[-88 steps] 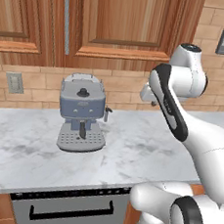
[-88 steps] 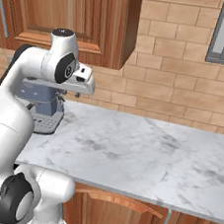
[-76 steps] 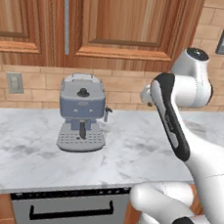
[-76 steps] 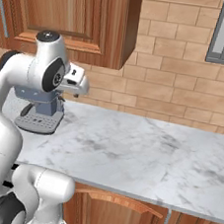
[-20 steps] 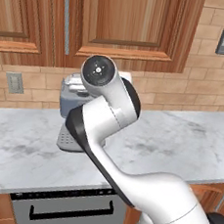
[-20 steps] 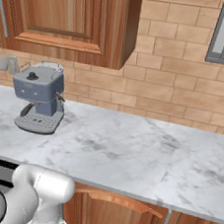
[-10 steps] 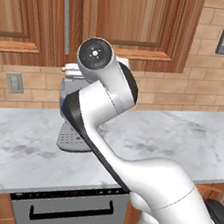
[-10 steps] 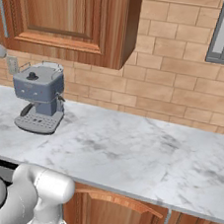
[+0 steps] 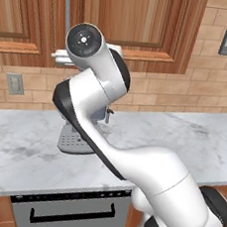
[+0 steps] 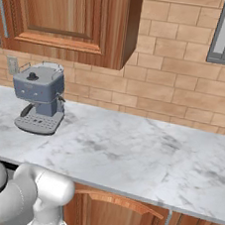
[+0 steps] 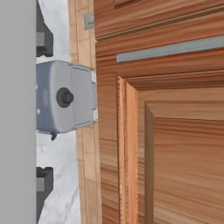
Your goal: Open the cabinet, pick the kettle from the cabinet, and place it in the sink.
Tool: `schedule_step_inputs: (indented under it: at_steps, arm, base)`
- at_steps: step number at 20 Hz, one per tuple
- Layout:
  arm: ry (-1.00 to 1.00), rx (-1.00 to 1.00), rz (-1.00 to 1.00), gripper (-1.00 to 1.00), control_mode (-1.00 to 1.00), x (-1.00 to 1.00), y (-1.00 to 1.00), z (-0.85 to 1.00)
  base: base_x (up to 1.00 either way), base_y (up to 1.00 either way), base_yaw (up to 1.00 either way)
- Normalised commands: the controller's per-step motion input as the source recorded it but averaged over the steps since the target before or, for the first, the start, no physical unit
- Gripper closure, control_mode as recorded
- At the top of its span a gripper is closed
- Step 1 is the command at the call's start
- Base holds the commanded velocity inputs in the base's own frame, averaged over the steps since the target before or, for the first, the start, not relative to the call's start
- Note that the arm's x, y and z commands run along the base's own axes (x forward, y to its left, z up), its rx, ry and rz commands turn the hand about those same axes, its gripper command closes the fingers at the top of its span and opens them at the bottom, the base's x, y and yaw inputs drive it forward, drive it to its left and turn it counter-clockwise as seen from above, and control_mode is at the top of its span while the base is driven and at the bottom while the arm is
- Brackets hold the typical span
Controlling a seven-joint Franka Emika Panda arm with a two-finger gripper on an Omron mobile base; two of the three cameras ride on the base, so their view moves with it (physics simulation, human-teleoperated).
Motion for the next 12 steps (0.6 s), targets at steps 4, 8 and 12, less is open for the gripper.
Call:
schedule_step_inputs:
  at_steps: [4, 8, 12]
  arm:
    - [-0.08, 0.0, 0.0, -1.0, -1.0, 0.27, 0.2, 0.19]
    - [-0.05, 0.0, 0.0, -1.0, -1.0, 0.32, 0.18, 0.12]
    - [-0.01, 0.0, 0.0, -1.0, -1.0, 0.33, 0.07, 0.0]
  base:
    - [0.0, 0.0, 0.0]
    - [0.0, 0.0, 0.0]
    - [0.0, 0.0, 0.0]
